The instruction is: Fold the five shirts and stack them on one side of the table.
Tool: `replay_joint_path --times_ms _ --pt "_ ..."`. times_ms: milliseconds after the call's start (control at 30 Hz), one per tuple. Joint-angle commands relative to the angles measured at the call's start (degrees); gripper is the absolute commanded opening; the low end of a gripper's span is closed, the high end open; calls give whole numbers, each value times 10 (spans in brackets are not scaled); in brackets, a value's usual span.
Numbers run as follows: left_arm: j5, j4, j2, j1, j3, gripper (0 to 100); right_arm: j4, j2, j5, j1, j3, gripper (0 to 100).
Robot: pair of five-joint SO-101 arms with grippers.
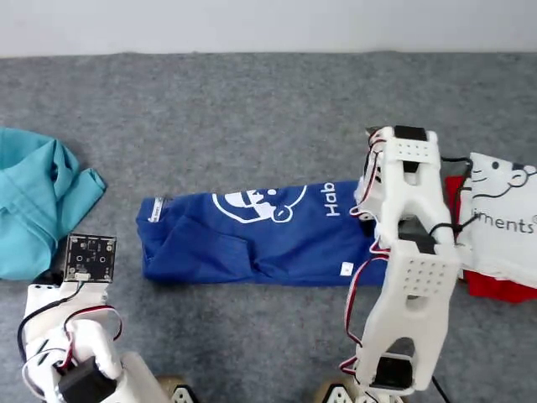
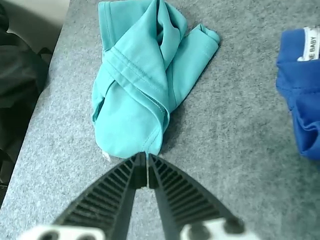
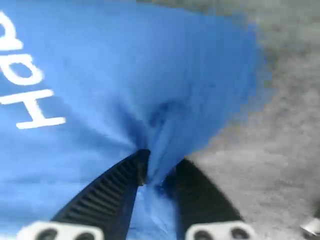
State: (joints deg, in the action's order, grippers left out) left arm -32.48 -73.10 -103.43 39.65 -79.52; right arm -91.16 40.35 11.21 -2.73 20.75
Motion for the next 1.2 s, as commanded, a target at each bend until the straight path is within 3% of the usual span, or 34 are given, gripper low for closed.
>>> replay_joint_path --times_ms 0,300,700,933,1167 --pt "-4 -1 -3 -1 3 14 -26 -53 45 16 5 11" --pt "-4 2 -4 0 5 14 -106 -165 113 89 5 11" --pt "-5 3 -4 1 22 14 -108 -274 114 294 6 10" --pt "-5 1 -4 -1 19 14 -35 -274 113 396 6 10" --pt "-5 2 -4 -1 18 14 52 -273 37 455 6 10"
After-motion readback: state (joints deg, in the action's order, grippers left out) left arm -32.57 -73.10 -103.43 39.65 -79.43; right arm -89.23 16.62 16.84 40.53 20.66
